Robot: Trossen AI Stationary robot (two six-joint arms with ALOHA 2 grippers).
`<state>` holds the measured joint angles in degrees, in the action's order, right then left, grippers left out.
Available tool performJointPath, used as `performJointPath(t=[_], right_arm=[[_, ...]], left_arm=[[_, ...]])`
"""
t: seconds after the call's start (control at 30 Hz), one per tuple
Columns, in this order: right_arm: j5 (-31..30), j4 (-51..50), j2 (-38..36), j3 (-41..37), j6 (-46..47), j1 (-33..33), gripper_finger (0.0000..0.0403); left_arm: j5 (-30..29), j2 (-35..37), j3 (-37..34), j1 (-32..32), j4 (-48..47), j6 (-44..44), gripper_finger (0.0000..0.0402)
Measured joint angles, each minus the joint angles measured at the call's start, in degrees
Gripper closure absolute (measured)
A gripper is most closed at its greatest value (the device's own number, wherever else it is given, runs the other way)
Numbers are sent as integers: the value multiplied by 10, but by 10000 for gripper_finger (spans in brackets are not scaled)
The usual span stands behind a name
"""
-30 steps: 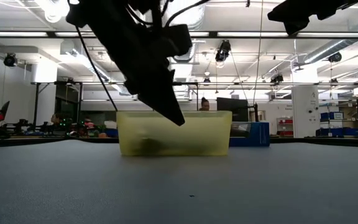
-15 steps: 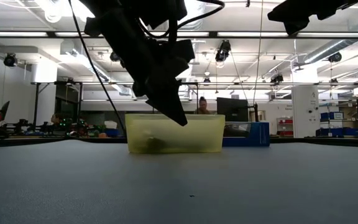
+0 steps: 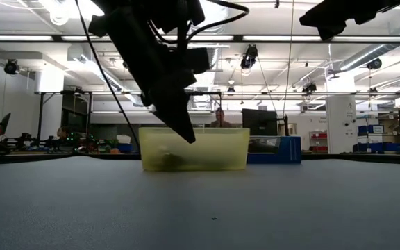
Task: Pick and place USB-C Cables
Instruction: Adjust the yellow bin, then return to Home Position
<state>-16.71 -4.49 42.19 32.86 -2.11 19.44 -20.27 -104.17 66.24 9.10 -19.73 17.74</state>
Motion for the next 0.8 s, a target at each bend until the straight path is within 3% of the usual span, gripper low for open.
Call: performJointPath(t=[0.27, 0.47, 0.63, 0.8], right_arm=[[0, 0, 0, -2, 0, 0, 330], [0, -1, 0, -12, -33, 0, 330], [1, 14, 0, -32, -69, 0, 331], [2, 74, 0, -58, -109, 0, 337]], left_arm=[[-1, 32, 0, 1, -71, -5, 401], [34, 82, 0, 19, -64, -101, 401], [70, 143, -9, 24, -10, -180, 401], [111, 218, -80, 24, 98, -232, 401]])
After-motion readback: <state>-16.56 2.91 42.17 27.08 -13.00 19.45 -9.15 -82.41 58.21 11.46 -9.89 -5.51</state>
